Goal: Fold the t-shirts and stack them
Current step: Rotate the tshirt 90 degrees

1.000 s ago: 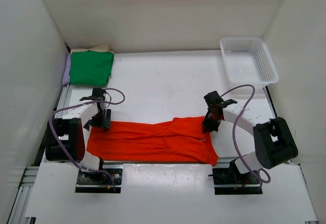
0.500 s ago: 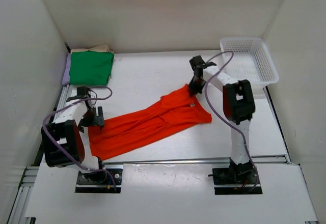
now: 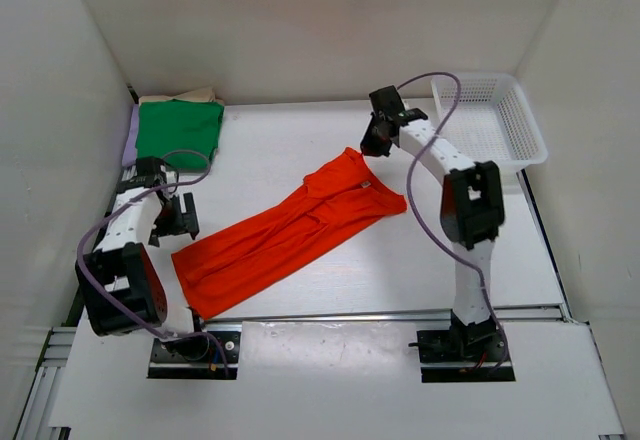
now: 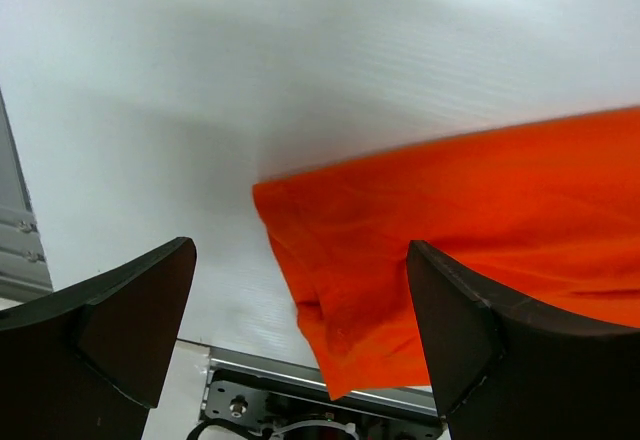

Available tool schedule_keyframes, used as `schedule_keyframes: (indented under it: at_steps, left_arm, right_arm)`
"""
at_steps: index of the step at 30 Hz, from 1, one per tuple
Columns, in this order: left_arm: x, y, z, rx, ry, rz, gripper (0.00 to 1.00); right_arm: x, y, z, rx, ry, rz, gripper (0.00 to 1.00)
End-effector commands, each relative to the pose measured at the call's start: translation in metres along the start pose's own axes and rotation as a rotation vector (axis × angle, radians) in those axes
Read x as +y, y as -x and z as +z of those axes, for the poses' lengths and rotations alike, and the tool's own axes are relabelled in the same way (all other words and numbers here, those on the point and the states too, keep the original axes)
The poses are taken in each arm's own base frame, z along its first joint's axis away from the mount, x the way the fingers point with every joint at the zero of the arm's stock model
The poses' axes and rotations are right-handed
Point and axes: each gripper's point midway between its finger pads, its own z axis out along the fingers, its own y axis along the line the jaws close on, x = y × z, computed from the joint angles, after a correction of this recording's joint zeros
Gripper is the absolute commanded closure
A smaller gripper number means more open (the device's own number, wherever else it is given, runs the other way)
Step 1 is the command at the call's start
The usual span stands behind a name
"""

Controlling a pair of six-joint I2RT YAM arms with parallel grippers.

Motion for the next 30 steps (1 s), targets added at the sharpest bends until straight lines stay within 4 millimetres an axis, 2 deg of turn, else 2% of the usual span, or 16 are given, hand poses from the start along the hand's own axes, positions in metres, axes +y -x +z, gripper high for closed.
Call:
schedule_keyframes:
  at_steps: [1, 2, 3, 8, 10, 14, 17, 18, 19, 21, 22, 23, 24, 25, 27, 30]
  left_arm:
    - [0.022, 0.003, 0.008, -0.013, 0.070, -0.046, 0.03]
    - [0.024, 0.002, 0.008, -0.012, 0.073, -0.057, 0.03]
    - [0.025, 0.005, 0.007, -0.020, 0.062, -0.068, 0.03]
    - [0.036, 0.019, -0.002, -0.092, 0.092, -0.095, 0.03]
    - [0.038, 0.024, -0.009, -0.126, 0.105, -0.099, 0.03]
    - [0.041, 0.033, -0.025, -0.193, 0.111, -0.107, 0.00]
    - [0.047, 0.047, -0.045, -0.273, 0.085, -0.144, 0.00]
    - [0.050, 0.056, -0.056, -0.314, 0.071, -0.160, 0.00]
    - [0.051, 0.059, -0.063, -0.332, 0.049, -0.174, 0.00]
    - [0.056, 0.074, -0.084, -0.398, 0.008, -0.204, 0.00]
    - [0.057, 0.077, -0.094, -0.420, 0.011, -0.203, 0.00]
    - [0.060, 0.082, -0.100, -0.440, 0.008, -0.209, 0.00]
    - [0.062, 0.090, -0.113, -0.481, 0.013, -0.209, 0.00]
    - [0.062, 0.093, -0.117, -0.493, 0.014, -0.209, 0.00]
    - [0.053, 0.097, -0.126, -0.515, -0.015, -0.186, 0.00]
    - [0.030, 0.097, -0.131, -0.530, -0.048, -0.122, 0.01]
  right_arm:
    - [-0.004, -0.022, -0.056, -0.043, -0.005, -0.047, 0.89]
    - [-0.013, -0.032, -0.067, -0.026, -0.020, -0.014, 0.89]
    - [-0.032, -0.064, -0.060, 0.043, -0.074, -0.011, 0.89]
    - [-0.075, -0.140, -0.051, 0.248, -0.236, 0.068, 0.93]
    - [-0.082, -0.159, -0.041, 0.326, -0.267, 0.095, 0.95]
    - [-0.085, -0.163, -0.016, 0.349, -0.315, 0.109, 0.96]
    - [-0.080, -0.131, 0.014, 0.333, -0.311, 0.152, 0.96]
    - [-0.091, -0.125, 0.037, 0.348, -0.342, 0.170, 0.96]
    - [-0.062, -0.079, 0.043, 0.270, -0.269, 0.189, 0.96]
    - [-0.059, -0.042, 0.082, 0.223, -0.235, 0.246, 0.96]
    - [-0.045, -0.019, 0.088, 0.188, -0.178, 0.279, 0.96]
    - [-0.006, 0.036, 0.089, 0.056, -0.003, 0.311, 0.98]
    - [0.008, 0.051, 0.097, 0.047, 0.102, 0.383, 0.98]
    - [0.042, 0.091, 0.094, -0.081, 0.277, 0.392, 0.98]
    - [0.067, 0.123, 0.078, -0.185, 0.401, 0.408, 0.94]
    - [0.114, 0.156, 0.022, -0.258, 0.626, 0.316, 0.78]
